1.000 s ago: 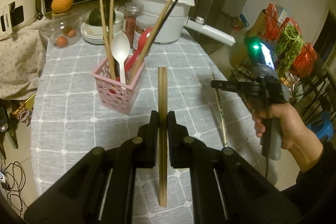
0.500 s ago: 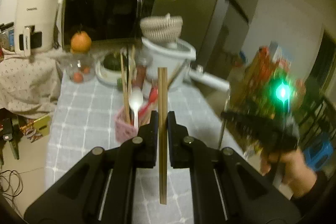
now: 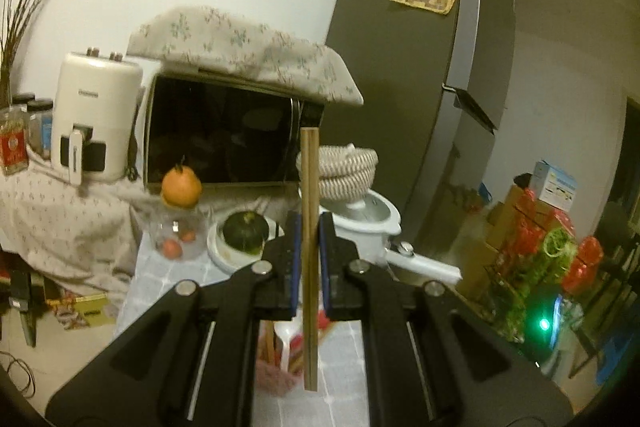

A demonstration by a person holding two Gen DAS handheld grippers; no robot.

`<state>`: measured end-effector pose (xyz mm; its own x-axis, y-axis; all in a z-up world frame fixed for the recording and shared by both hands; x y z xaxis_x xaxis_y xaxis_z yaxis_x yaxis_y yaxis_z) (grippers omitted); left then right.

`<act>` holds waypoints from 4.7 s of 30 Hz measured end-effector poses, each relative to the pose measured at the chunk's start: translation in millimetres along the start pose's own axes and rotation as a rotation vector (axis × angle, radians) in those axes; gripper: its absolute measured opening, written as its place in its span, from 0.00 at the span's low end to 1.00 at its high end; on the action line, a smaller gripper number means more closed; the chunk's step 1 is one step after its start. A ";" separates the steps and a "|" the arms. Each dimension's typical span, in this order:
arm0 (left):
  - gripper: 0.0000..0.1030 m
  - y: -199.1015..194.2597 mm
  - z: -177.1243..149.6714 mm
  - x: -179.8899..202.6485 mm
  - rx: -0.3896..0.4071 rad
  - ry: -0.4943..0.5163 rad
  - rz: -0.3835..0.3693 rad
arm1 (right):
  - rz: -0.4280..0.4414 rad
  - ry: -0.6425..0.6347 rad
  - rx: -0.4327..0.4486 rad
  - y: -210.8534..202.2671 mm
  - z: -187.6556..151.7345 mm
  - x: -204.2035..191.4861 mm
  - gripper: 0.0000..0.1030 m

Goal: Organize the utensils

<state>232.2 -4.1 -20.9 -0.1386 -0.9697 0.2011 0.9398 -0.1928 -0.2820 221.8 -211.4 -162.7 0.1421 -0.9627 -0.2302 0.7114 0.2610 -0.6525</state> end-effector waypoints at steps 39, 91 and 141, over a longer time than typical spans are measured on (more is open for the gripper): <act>0.57 57.7 -118.6 -43.4 -0.461 0.065 0.146 | 0.130 -0.005 0.272 -28.0 68.6 -64.3 0.10; 1.00 -80.5 -105.7 -18.3 -0.377 0.207 0.319 | -0.190 0.004 0.140 -120.8 -14.9 -33.0 1.00; 1.00 -102.4 -96.5 -1.4 -0.297 0.200 0.297 | -0.211 -0.041 0.146 -136.3 -25.3 -46.8 1.00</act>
<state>106.1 2.5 -82.8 0.0376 -0.9937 -0.1055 0.8216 0.0908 -0.5627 100.8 -200.1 -81.3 0.0058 -0.9976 -0.0690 0.8194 0.0443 -0.5715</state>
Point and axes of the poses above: each gripper's, at about its wrist camera, not at the fingertips, and y roughly the way its jaws point, x to its right, z to its top, the point moved 10 cm from there along y, roughly the way its jaws point, and after that the axes turned 10 degrees about z, right-handed, at the moved point
